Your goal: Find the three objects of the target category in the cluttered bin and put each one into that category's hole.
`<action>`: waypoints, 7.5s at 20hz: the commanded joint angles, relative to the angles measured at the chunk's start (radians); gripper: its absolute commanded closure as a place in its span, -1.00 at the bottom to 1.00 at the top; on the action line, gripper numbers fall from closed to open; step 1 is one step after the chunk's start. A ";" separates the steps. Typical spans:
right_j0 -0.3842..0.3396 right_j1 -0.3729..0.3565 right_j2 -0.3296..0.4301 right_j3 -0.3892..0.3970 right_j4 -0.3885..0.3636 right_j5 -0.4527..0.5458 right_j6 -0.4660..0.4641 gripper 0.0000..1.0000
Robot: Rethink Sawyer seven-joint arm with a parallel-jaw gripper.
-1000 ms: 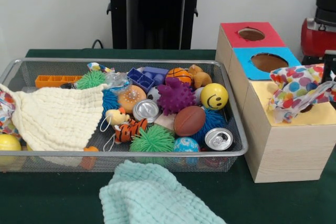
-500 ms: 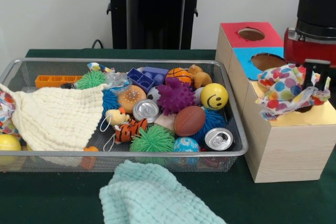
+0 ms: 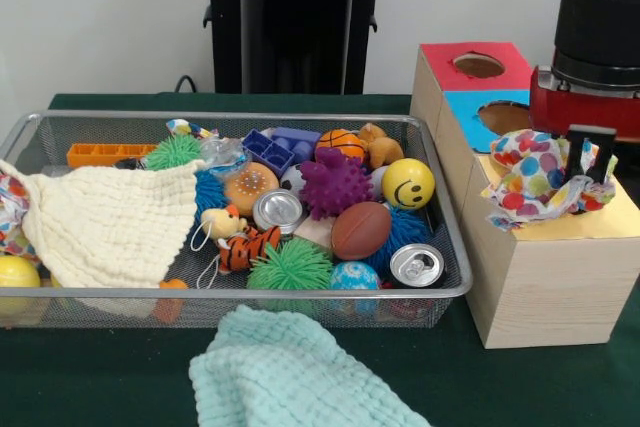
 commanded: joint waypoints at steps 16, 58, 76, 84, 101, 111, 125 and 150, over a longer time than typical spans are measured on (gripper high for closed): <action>-0.013 0.155 0.070 0.048 -0.077 -0.126 0.038 1.00; 0.029 -0.074 0.003 0.205 -0.094 0.134 0.143 1.00; -0.037 0.046 0.066 0.149 -0.108 -0.015 0.054 1.00; -0.006 0.079 0.053 0.093 -0.103 0.006 0.097 1.00; 0.128 0.143 -0.011 -0.034 -0.029 0.087 0.250 1.00; 0.140 0.221 -0.041 -0.128 -0.015 0.039 0.219 1.00; 0.079 0.222 -0.028 -0.116 -0.037 -0.004 0.131 1.00; -0.062 0.334 0.081 -0.202 -0.094 -0.061 -0.040 1.00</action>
